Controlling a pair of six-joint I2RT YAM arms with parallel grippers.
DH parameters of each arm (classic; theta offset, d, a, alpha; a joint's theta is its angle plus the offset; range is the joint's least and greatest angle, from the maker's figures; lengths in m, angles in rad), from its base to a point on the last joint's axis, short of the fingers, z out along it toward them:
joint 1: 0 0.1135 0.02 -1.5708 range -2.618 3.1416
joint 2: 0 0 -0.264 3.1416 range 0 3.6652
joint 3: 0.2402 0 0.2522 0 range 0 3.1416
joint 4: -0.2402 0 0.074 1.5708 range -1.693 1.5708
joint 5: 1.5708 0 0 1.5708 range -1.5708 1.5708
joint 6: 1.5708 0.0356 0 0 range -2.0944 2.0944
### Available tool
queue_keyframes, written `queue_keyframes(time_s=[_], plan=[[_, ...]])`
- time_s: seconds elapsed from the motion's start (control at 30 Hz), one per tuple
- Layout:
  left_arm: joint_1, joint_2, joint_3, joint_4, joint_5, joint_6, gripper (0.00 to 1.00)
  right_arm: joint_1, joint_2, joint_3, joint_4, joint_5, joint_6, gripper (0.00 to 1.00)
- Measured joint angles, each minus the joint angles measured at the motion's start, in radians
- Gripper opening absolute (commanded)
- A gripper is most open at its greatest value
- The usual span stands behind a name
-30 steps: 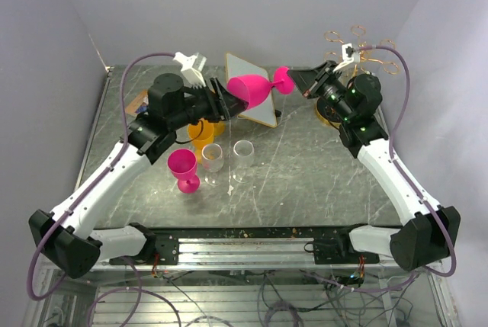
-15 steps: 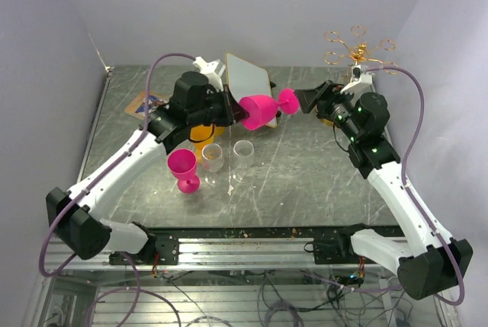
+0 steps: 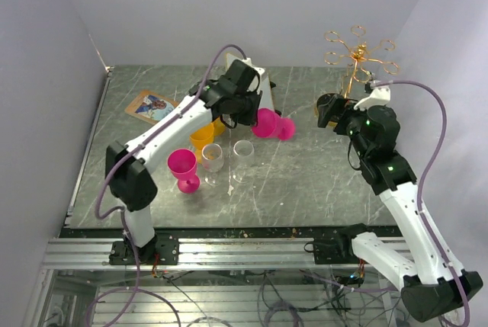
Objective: Take the wine glass off the wine glass rack
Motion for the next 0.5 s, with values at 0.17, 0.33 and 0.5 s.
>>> queue_keyframes(time_s=[0.17,0.33,0.5], plan=[[-0.010,0.113,0.082,-0.112,-0.017,0.058,0.07,0.000,-0.072,0.000,-0.043,0.069,-0.023,1.00],[-0.010,0.166,0.152,-0.203,-0.030,0.104,0.07,0.000,-0.138,0.002,-0.072,0.118,-0.030,1.00],[-0.016,0.237,0.250,-0.282,-0.042,0.145,0.07,0.000,-0.167,0.003,-0.080,0.120,-0.031,1.00]])
